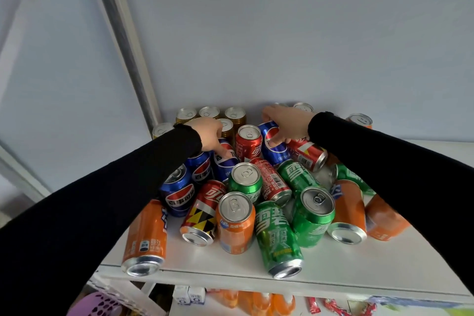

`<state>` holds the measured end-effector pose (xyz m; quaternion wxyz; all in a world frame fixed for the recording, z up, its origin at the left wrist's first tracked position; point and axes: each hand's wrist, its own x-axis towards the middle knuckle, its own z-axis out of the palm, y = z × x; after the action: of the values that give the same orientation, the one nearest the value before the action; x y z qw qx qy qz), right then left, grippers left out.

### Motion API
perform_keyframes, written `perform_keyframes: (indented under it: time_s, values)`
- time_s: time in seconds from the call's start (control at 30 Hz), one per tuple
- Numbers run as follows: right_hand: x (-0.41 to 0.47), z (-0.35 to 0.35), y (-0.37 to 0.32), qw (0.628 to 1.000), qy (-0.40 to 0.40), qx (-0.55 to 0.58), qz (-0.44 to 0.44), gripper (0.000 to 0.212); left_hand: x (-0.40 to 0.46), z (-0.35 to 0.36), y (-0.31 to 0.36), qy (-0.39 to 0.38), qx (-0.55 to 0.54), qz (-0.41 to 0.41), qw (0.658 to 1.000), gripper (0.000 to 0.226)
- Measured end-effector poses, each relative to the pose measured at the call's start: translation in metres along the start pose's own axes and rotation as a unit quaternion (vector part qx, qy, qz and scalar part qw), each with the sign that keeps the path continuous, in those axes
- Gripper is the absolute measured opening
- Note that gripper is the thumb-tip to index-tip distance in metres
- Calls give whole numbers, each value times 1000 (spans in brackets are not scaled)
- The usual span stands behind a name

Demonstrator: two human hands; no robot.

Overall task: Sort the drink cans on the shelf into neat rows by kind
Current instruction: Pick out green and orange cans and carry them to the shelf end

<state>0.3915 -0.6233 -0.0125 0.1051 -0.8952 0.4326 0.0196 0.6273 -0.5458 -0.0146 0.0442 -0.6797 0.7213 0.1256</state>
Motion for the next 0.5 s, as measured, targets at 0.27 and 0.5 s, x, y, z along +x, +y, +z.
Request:
perform_keyframes:
  time_s: [0.27,0.5]
  values:
    - [-27,20,5,990,137,8,-19,48,-19,7,-1,182,63,106,976,48]
    - [-47,24,-2,984,175,1,-39,36,-32,8,2,203,75,143,966,39]
